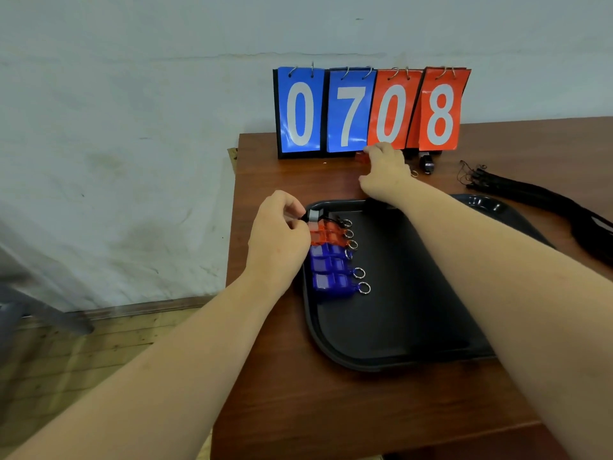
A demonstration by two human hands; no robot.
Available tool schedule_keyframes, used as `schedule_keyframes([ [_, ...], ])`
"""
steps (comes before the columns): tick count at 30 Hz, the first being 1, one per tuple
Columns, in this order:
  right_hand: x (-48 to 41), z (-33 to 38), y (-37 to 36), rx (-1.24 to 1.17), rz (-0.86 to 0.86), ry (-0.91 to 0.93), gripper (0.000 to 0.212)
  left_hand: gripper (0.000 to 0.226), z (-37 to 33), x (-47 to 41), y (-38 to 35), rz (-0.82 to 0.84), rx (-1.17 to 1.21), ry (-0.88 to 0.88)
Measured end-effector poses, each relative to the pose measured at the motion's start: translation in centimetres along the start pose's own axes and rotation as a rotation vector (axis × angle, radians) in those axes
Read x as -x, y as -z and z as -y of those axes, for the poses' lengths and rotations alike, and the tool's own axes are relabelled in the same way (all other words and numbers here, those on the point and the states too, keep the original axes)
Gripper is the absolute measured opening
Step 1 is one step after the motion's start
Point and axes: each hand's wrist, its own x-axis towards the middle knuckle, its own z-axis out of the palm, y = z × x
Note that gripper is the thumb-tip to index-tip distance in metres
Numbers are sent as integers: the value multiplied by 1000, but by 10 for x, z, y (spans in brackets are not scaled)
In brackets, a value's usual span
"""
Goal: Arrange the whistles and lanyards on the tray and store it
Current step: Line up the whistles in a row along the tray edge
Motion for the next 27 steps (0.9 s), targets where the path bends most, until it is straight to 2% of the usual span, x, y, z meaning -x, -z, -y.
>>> schedule_keyframes([
  [6,-7,-4,-6,34,64,6,60,19,1,-2,0,-2,0,0],
  [10,1,-5,-6,52,-90,82,47,20,1,-2,-1,1,-6,-5],
  [13,5,-5,-5,41,-150,96,48,20,1,-1,-1,3,0,-6],
  [16,3,-3,-3,26,-53,95,55,20,2,-1,-1,5,7,-10],
  [18,0,-4,-4,35,-1,106,46,20,2,-1,-1,5,5,-6],
  [22,-2,-9,-10,-98,-94,142,18,20,3,-2,-2,6,4,-2],
  [27,6,-8,-7,-252,-129,109,22,20,3,-1,-1,2,1,-9],
])
